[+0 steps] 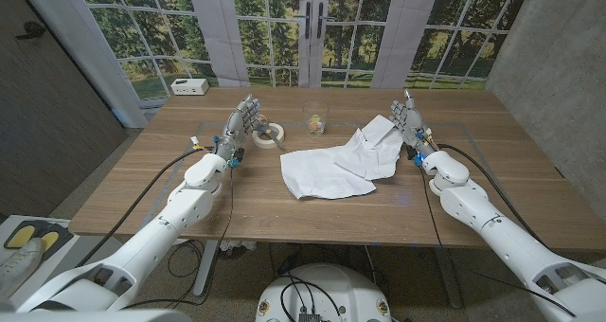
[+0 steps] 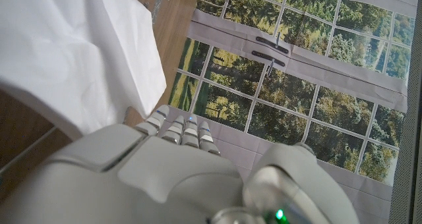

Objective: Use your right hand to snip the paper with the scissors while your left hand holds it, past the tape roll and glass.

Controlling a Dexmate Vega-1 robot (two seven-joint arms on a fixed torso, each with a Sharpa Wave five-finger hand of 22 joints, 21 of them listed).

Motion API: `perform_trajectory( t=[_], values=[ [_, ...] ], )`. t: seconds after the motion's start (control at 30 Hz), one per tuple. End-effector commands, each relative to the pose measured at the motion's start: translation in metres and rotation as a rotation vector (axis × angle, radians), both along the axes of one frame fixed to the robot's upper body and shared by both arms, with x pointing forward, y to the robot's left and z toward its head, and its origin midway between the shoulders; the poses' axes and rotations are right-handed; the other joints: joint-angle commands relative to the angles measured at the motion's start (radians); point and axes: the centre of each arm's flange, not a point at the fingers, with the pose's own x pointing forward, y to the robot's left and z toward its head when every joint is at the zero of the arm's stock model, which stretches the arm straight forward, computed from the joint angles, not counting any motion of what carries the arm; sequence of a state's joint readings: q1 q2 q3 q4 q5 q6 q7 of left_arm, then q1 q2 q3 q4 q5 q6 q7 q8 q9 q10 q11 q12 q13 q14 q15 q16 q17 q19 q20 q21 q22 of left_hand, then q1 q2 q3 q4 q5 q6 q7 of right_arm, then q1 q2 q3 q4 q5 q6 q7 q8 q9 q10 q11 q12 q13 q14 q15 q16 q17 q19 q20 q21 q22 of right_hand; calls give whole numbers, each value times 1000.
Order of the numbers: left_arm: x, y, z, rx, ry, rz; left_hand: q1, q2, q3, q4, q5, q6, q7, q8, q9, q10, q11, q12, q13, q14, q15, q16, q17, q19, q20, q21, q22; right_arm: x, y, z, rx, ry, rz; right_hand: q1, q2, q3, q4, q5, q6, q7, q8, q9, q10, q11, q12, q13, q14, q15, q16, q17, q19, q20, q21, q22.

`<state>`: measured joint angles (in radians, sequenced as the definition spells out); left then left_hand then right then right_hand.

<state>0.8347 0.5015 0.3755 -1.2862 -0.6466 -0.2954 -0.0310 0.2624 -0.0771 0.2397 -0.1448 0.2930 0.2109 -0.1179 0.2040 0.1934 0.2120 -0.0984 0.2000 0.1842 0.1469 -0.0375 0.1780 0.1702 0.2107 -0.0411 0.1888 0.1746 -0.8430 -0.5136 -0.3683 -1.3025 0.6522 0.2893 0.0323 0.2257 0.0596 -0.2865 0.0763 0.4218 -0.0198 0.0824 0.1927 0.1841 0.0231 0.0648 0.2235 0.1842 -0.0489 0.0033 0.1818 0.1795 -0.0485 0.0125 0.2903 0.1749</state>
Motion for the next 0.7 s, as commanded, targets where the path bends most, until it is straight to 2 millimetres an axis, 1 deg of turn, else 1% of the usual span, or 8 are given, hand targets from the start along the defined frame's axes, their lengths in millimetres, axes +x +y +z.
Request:
perform_trajectory(
  t=[0.03,0.13,0.17,0.27,0.37,0.47,0.57,0.7],
  values=[
    [0,-3,1,11,-13,-7,12,1,7,-1,7,10,2,8,2,8,-2,6,5,9,-73,7,4,7,-38,6,1,-2,-1,-2,-1,8,3,7,-1,-6,0,4,0,7,4,2,0,6,5,4,-6,-3,8,2,-8,1,2,4],
    [-1,-1,1,6,-17,-5,13,1,7,-1,7,9,2,8,2,7,-1,6,5,9,-75,7,4,7,-38,6,1,-2,0,-3,4,11,4,7,0,-6,0,4,0,7,4,2,2,7,5,4,-5,-2,8,2,-8,1,1,4],
    [-1,-1,1,6,-20,-3,13,1,7,-1,7,9,2,7,2,8,-2,6,5,9,-74,7,4,6,-38,6,1,-2,0,-3,3,12,4,7,0,-6,0,4,0,8,4,2,-1,3,4,4,-5,-3,8,2,-8,0,0,4],
    [-4,2,3,28,-34,11,14,1,8,-1,7,9,2,7,2,8,-1,6,5,9,-74,7,4,7,-37,6,1,-1,1,-3,-7,11,4,7,0,-6,-1,4,0,8,4,2,1,7,4,4,-5,-2,8,2,-7,0,-1,4],
    [-8,5,5,37,-49,18,15,1,8,-2,8,9,1,7,2,13,-3,8,5,8,-75,6,4,7,-38,6,1,-2,1,-2,-7,10,1,8,0,-6,-1,4,0,8,4,2,1,6,4,4,-5,-2,7,1,-7,1,-3,4],
    [-12,8,9,58,-82,42,17,0,8,-2,9,14,2,9,2,21,-3,11,6,10,-76,7,4,9,-40,7,1,-3,2,-1,-5,18,-5,8,1,-6,-2,4,0,7,4,2,1,6,4,4,-5,-2,7,1,-7,1,-4,4],
    [-14,10,13,97,-105,67,20,0,9,-3,10,20,2,10,2,30,-8,14,6,14,-80,8,4,12,-43,7,1,-4,2,0,-14,21,-9,8,1,-6,-2,4,1,7,4,2,2,6,4,3,-5,-2,7,1,-7,1,-5,4],
    [-15,11,12,108,-106,76,29,-3,11,-6,14,25,-3,11,2,56,-22,21,6,22,-90,10,4,18,-50,8,1,-4,1,-1,-15,25,-12,9,1,-5,-2,4,1,7,4,2,2,6,4,3,-5,-2,7,1,-8,3,-7,4]
  ],
)
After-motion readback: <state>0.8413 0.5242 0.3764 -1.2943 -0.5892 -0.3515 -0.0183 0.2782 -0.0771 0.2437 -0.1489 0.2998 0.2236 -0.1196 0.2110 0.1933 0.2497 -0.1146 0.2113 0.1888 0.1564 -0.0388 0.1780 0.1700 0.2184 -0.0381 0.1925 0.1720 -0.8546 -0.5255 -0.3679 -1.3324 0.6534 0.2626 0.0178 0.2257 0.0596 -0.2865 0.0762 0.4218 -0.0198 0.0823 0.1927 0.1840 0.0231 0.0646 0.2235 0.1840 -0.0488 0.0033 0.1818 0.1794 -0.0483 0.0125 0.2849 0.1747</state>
